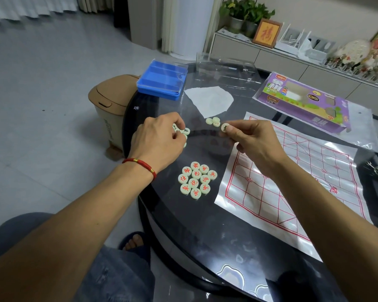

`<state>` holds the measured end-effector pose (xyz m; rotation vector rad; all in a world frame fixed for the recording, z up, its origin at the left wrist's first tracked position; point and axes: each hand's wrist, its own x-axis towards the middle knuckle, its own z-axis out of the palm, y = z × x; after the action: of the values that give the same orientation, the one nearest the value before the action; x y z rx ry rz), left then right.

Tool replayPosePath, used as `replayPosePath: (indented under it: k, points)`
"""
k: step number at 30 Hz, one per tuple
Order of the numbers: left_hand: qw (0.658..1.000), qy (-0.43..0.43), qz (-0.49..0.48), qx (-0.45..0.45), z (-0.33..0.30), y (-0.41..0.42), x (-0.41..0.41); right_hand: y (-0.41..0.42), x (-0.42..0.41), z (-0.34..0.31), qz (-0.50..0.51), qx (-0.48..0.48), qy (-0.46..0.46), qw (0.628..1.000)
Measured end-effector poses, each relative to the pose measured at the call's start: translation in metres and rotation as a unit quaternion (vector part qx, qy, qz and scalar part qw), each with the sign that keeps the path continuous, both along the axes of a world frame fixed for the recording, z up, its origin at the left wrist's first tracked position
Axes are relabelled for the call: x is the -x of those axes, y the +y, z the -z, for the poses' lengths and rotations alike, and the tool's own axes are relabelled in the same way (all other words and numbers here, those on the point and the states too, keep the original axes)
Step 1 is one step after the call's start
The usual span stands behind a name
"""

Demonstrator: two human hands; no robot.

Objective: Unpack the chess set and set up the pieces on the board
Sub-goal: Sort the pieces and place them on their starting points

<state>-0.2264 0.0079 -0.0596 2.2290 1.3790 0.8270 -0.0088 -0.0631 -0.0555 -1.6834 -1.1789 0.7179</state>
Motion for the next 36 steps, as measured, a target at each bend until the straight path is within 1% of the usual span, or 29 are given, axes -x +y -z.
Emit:
replayPosePath:
  k: [3,8,10,13,15,17,25,27,29,31,32,36]
  points:
    - [1.000,0.005,-0.011,0.003,0.001,0.001,0.002,-0.003,0.002,-0.001,-0.030,0.012,-0.001,0.999]
    - [1.000,0.003,-0.019,0.012,0.003,0.003,0.005,-0.004,0.008,0.004,-0.028,0.030,0.015,0.999]
    - [1.000,0.011,-0.018,0.021,0.002,0.004,0.006,-0.002,0.012,0.006,-0.043,0.037,-0.002,0.998]
    - [0.999,0.019,-0.036,0.028,0.000,0.010,0.009,0.004,0.021,0.009,-0.064,0.055,-0.077,0.993]
    - [0.998,0.027,-0.055,0.034,-0.001,0.016,0.013,0.011,0.028,0.012,-0.064,0.063,-0.137,0.987]
    - [0.996,0.038,-0.069,0.040,-0.002,0.019,0.017,0.020,0.036,0.014,-0.052,0.060,-0.173,0.982]
    - [0.996,0.059,-0.056,0.038,0.004,0.016,0.016,0.042,0.059,0.023,0.007,-0.010,-0.286,0.958]
    - [0.996,0.058,-0.055,0.035,0.004,0.016,0.016,0.042,0.046,0.023,0.038,-0.019,-0.325,0.945]
    - [0.996,0.056,-0.054,0.034,0.003,0.016,0.016,0.041,0.027,0.026,0.078,-0.015,-0.387,0.919]
    - [0.997,0.053,-0.051,0.035,0.003,0.015,0.014,0.037,0.009,0.028,0.113,0.002,-0.429,0.896]
    - [0.997,0.051,-0.050,0.035,0.003,0.015,0.013,0.034,0.003,0.028,0.116,0.011,-0.443,0.889]
    - [0.997,0.047,-0.044,0.038,0.000,0.012,0.010,0.028,-0.009,0.028,0.073,0.031,-0.492,0.867]
